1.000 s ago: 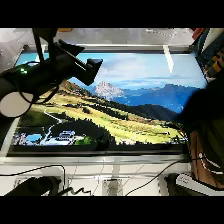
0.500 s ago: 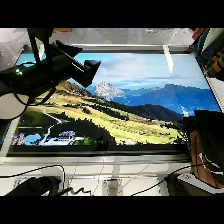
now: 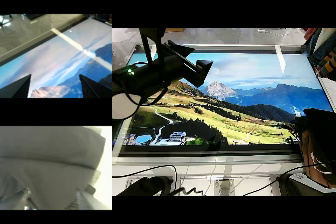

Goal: Fold the clothes and pants, and hang the long-sleeved shirts on hangers.

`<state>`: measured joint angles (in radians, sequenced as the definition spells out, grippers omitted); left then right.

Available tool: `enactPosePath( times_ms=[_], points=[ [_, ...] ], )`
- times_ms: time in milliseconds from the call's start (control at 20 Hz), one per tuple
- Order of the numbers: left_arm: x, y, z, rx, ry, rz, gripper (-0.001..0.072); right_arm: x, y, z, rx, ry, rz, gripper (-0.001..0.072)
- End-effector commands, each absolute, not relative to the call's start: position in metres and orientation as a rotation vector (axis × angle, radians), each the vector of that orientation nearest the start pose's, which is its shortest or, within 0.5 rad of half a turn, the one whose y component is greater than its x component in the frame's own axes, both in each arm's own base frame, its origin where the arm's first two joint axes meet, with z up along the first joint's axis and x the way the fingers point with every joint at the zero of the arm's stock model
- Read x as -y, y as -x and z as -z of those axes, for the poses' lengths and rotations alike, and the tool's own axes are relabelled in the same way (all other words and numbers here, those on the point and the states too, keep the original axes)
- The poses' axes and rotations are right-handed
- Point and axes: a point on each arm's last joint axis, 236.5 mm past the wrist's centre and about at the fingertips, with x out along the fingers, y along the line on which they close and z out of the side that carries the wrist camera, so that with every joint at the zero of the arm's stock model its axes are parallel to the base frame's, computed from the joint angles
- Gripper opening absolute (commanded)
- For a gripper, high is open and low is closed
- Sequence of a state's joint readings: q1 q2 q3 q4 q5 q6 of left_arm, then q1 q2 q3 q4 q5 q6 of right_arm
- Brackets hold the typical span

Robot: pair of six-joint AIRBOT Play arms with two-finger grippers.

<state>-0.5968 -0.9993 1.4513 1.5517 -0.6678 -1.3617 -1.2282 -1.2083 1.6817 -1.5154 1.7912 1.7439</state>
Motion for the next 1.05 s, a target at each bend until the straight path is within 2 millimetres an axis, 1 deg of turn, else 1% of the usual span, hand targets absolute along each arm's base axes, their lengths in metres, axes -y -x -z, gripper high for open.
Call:
enactPosePath(
  times_ms=[0,50,100,200,300,350,400,450,500,550,600,650,750,800,900,1000],
  points=[
    [0.251,-0.364,-0.342,-0.149,-0.251,0.625,0.0700,0.284,-0.179,-0.184,-0.945,-0.984,0.859,0.0242],
    [0.251,-0.364,-0.342,-0.150,-0.251,0.625,0.0700,0.274,-0.198,-0.187,-0.940,-0.965,0.779,0.0034],
    [0.251,-0.364,-0.342,-0.150,-0.250,0.625,0.0700,0.259,-0.219,-0.190,-0.957,-0.926,0.694,0.0018],
    [0.251,-0.364,-0.342,-0.150,-0.250,0.625,0.0700,0.224,-0.253,-0.192,-1.015,-0.801,0.561,0.0018],
    [0.251,-0.364,-0.342,-0.149,-0.251,0.625,0.0700,0.173,-0.290,-0.197,-1.068,-0.628,0.389,0.0017],
    [0.251,-0.364,-0.342,-0.149,-0.251,0.625,0.0700,0.144,-0.304,-0.198,-1.093,-0.547,0.306,0.0018],
    [0.251,-0.364,-0.342,-0.149,-0.251,0.625,0.0700,0.109,-0.314,-0.198,-1.134,-0.468,0.217,0.0018],
    [0.251,-0.364,-0.342,-0.150,-0.250,0.625,0.0700,0.078,-0.318,-0.196,-1.173,-0.390,0.146,0.0018],
    [0.251,-0.364,-0.342,-0.149,-0.251,0.625,0.0700,0.050,-0.319,-0.195,-1.209,-0.299,0.088,0.0018],
    [0.251,-0.364,-0.342,-0.150,-0.250,0.625,0.0700,0.031,-0.320,-0.194,-1.225,-0.208,0.061,0.0017],
    [0.251,-0.364,-0.342,-0.149,-0.251,0.625,0.0700,0.021,-0.321,-0.193,-1.231,-0.112,0.069,0.0017],
    [0.251,-0.364,-0.342,-0.150,-0.250,0.625,0.0700,0.021,-0.324,-0.194,-1.220,-0.044,0.126,0.0017],
    [0.251,-0.364,-0.342,-0.149,-0.251,0.625,0.0700,0.031,-0.331,-0.204,-1.149,0.020,0.302,0.0017],
    [0.251,-0.364,-0.342,-0.149,-0.251,0.625,0.0700,0.027,-0.332,-0.206,-1.132,0.019,0.324,0.0017],
    [0.251,-0.364,-0.342,-0.149,-0.251,0.625,0.0700,0.004,-0.331,-0.202,-1.151,0.007,0.246,0.0018],
    [0.251,-0.364,-0.342,-0.150,-0.250,0.625,0.0700,-0.014,-0.330,-0.199,-1.164,-0.011,0.182,0.0018]
  ],
)
